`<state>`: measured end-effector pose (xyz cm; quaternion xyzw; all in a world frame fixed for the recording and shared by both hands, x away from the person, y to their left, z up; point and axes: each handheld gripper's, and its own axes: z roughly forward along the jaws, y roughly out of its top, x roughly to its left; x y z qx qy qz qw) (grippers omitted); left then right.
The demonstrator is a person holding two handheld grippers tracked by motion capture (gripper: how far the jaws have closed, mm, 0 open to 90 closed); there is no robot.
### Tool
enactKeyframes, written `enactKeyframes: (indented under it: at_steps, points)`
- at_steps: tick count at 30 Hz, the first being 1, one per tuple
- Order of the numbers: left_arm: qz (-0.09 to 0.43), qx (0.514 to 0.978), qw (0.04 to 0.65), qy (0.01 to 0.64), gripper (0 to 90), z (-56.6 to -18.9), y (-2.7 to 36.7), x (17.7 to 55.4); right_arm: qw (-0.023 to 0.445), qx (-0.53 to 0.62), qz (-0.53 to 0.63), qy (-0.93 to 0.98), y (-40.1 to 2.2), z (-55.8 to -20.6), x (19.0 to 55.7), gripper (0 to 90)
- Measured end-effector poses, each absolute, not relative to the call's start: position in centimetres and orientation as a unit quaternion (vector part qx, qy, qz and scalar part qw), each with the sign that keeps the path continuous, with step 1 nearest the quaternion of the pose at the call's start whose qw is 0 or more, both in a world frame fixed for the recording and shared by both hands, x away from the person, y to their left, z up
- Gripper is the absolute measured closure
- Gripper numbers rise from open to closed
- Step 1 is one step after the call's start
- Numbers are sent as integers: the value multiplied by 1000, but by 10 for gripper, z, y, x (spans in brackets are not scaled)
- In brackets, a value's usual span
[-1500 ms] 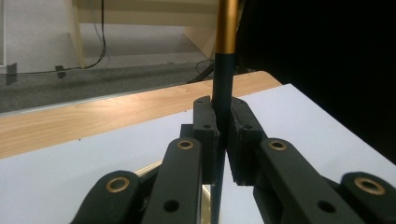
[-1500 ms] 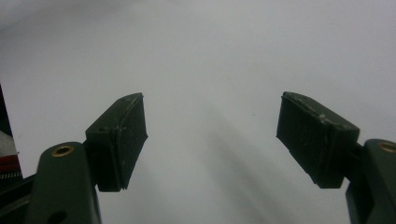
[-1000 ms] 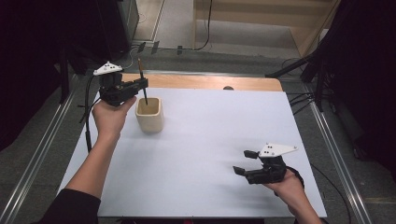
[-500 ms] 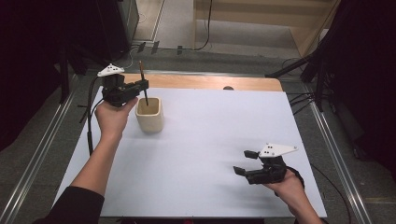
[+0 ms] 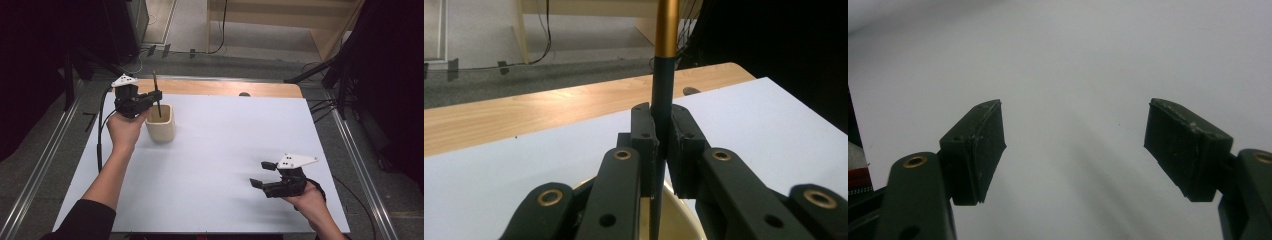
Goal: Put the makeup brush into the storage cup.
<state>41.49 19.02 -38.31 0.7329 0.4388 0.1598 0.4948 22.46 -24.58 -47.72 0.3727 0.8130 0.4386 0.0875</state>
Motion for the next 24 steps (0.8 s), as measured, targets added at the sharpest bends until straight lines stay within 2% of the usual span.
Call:
enactKeyframes:
  at_steps: [24]
  points:
    - [152, 737, 495, 433, 835, -404, 192, 410, 84, 369, 439, 815, -244, -478, 225, 251]
